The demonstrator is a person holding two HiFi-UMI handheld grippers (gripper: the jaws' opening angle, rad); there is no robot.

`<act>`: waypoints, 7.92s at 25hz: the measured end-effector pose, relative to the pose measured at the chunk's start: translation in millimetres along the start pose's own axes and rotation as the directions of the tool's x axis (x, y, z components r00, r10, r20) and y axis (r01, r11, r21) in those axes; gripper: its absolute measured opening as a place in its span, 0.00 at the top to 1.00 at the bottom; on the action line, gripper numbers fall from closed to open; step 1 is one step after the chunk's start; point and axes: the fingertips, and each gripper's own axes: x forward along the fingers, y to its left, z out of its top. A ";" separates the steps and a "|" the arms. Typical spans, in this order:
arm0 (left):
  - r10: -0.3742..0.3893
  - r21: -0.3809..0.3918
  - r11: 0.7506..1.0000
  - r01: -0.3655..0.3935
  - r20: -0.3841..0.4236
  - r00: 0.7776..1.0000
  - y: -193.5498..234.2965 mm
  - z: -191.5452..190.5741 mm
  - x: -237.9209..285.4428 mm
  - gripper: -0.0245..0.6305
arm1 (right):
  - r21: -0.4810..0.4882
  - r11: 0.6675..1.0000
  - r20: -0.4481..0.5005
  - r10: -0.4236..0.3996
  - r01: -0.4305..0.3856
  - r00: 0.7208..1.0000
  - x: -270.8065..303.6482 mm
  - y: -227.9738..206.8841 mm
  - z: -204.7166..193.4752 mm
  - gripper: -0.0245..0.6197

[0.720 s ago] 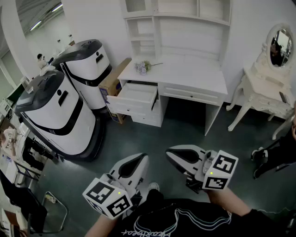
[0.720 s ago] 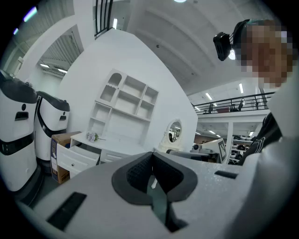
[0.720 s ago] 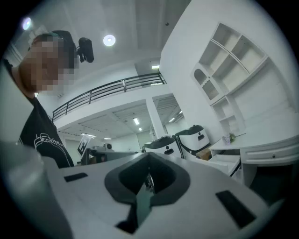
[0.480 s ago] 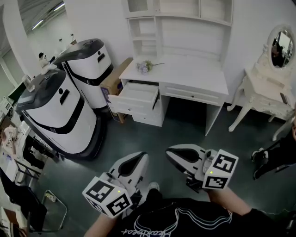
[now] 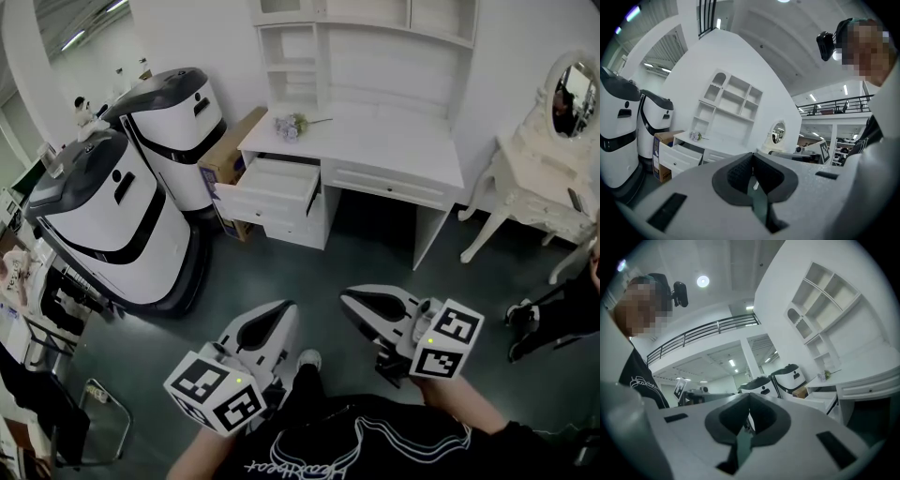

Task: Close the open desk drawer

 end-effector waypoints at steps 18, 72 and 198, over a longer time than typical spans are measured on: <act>-0.012 -0.076 0.997 0.007 -0.073 0.997 128.1 6.6 86.5 0.96 | 0.057 0.996 -0.037 -0.069 0.071 0.997 84.5 -117.0 4.7 0.95; 0.203 -0.021 0.970 -0.240 -0.468 0.860 488.2 -142.0 320.2 0.96 | 0.302 0.905 -0.218 -0.240 0.299 0.946 223.4 -425.0 -38.3 0.95; -0.120 -0.015 0.993 0.119 -0.126 0.985 346.9 94.4 336.1 0.96 | -0.006 0.990 -0.079 -0.138 0.138 0.987 263.7 -390.6 81.7 0.95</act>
